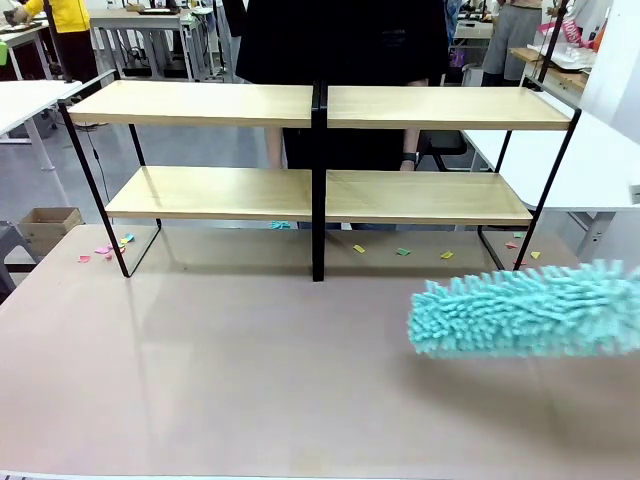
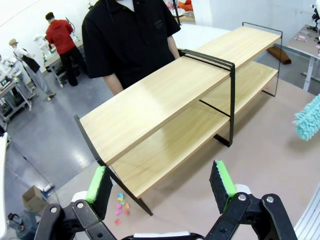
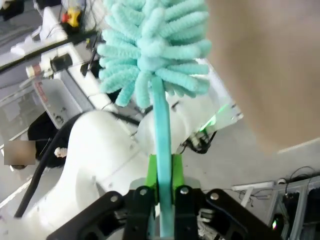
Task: Clean the shelves.
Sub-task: Clean another randomly selected level of the Shelf with the Duster.
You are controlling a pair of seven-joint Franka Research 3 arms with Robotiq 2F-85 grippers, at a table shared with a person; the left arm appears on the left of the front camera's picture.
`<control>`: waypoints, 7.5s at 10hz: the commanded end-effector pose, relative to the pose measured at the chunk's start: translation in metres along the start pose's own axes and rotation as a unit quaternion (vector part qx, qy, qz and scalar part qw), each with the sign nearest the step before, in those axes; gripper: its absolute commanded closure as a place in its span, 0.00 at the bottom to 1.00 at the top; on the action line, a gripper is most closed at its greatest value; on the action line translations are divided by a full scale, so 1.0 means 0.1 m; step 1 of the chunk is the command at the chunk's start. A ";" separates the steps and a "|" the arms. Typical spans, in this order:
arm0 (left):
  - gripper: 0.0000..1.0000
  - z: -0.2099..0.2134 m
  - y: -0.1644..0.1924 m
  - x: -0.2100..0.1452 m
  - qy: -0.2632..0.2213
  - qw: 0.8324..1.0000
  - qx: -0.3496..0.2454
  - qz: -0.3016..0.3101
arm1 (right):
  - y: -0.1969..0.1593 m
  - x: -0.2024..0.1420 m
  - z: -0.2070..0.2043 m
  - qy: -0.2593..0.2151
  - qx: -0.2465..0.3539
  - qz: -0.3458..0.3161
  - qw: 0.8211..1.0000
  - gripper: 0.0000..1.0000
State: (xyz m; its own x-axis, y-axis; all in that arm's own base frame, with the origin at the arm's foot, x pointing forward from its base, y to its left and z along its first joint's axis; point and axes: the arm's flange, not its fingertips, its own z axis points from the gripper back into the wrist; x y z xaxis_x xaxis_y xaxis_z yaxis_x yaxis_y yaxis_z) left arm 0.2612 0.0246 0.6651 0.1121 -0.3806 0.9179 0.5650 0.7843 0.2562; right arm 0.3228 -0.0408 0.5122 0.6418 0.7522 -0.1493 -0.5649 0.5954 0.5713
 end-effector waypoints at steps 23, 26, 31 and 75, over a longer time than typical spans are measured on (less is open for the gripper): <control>0.00 0.00 0.00 0.00 0.002 1.000 0.003 -0.001 | -0.36 1.92 -1.57 -0.314 -0.047 -0.138 0.938 0.87; 0.00 0.00 0.00 0.00 0.002 1.000 0.003 -0.001 | -0.58 2.18 -1.53 -0.304 -0.057 -0.146 0.940 0.87; 0.00 0.00 0.00 0.00 0.002 1.000 0.003 -0.001 | -0.81 1.86 -1.44 -0.297 -0.115 -0.283 0.904 0.87; 0.00 0.00 0.00 0.00 0.002 1.000 0.003 -0.001 | -0.83 -2.75 0.20 -0.370 -0.125 -0.015 0.920 0.87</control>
State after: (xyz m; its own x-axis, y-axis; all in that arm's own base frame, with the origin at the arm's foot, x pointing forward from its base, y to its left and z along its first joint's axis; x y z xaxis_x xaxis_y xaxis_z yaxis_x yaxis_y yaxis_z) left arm 0.2612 0.0248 0.6652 0.1121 -0.3803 0.9181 0.5649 0.7845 0.2560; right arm 0.2074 -0.3014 0.5201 0.8022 0.3694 0.4691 -0.5591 0.7404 0.3731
